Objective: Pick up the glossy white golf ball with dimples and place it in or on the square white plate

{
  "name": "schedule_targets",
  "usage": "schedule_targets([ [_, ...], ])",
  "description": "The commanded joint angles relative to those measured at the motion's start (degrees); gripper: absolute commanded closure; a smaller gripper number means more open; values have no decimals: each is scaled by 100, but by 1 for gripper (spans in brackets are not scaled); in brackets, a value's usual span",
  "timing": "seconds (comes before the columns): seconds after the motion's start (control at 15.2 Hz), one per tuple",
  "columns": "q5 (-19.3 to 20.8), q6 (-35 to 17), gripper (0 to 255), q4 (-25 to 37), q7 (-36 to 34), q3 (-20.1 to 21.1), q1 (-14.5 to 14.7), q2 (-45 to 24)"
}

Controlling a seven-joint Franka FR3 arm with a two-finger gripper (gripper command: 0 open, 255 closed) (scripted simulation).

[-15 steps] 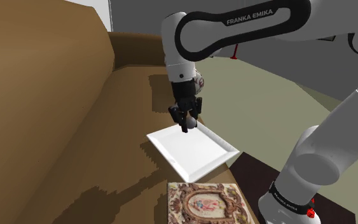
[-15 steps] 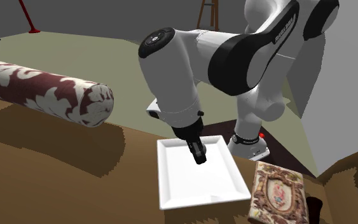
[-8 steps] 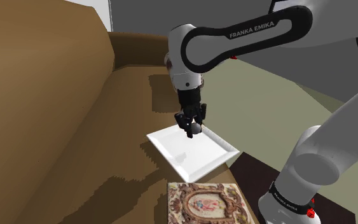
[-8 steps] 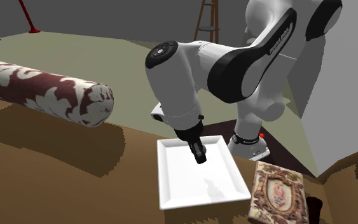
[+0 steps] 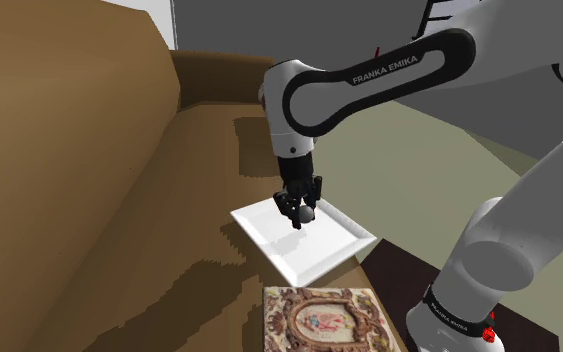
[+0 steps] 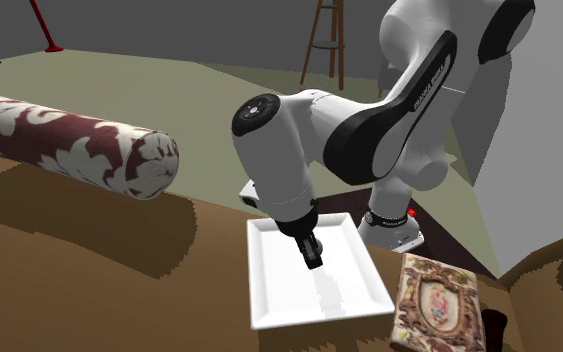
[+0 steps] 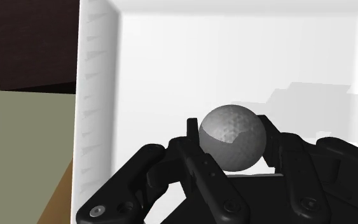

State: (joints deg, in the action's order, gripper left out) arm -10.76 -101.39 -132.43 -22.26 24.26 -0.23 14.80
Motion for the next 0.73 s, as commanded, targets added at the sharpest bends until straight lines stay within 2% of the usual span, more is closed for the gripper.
schedule_targets([
  [0.0,-3,-28,255,-24,-2,5,3,-3],
  [0.26,-3,-28,255,-23,-2,5,3,-3],
  [0.33,-3,-28,0,-23,-2,5,3,-2],
  [0.66,-3,-28,0,-23,-2,5,3,-2],
])
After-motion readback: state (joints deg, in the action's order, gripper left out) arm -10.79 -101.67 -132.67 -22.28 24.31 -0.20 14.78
